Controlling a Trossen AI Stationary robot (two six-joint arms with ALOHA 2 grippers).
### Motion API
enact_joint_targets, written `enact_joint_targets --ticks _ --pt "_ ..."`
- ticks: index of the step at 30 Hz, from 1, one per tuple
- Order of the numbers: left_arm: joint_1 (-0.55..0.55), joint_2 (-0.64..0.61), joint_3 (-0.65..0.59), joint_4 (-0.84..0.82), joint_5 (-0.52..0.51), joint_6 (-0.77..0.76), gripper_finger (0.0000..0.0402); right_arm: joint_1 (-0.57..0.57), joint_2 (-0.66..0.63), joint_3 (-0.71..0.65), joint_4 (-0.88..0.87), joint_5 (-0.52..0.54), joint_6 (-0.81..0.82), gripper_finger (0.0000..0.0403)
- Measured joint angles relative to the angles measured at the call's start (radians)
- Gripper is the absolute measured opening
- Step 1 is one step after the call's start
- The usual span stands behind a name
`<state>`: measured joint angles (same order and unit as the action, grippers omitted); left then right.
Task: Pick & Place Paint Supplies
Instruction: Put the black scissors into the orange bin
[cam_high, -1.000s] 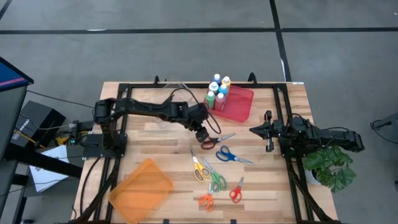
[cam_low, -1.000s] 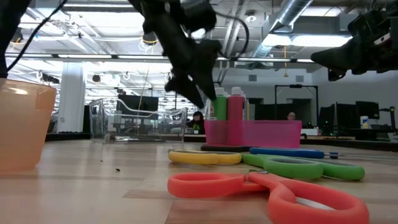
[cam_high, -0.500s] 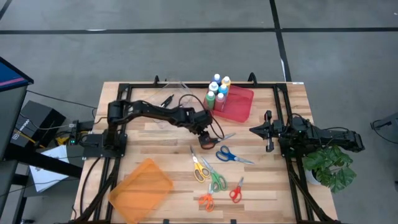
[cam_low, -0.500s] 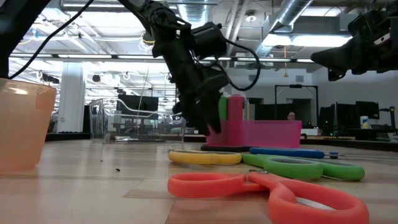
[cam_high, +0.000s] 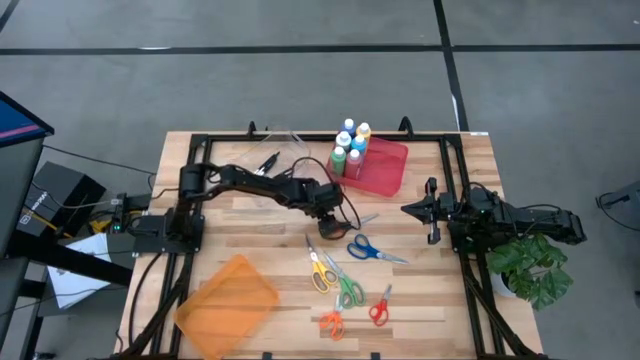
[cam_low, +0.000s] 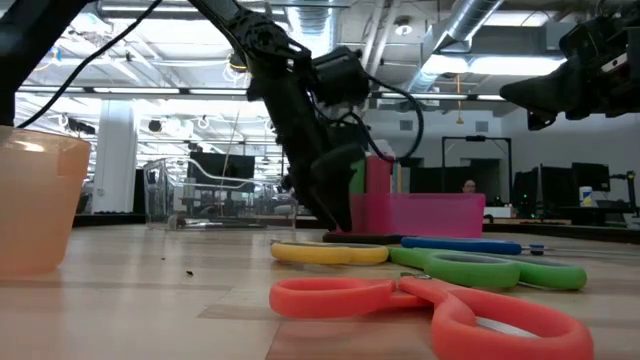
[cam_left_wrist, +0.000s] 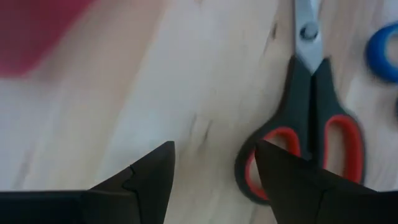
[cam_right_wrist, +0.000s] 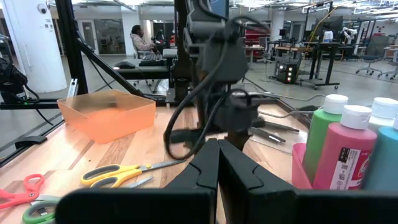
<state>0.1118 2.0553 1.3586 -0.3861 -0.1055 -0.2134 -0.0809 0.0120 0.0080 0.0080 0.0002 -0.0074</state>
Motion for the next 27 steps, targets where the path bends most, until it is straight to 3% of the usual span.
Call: enact_joint_targets --ticks 10,21,27 --pt "-0.026 0.061 0.005 0.004 -0.009 0.002 0.0200 0.000 0.000 0.000 0.000 0.000 0.000 0.0000" --pt "-0.027 0.059 0.003 -0.025 0.000 -0.003 0.0025 0.000 0.000 0.000 0.000 0.000 0.000 0.0000" --pt "-0.027 0.057 0.002 -0.026 0.006 -0.023 0.0019 0.000 0.000 0.000 0.000 0.000 0.000 0.0000"
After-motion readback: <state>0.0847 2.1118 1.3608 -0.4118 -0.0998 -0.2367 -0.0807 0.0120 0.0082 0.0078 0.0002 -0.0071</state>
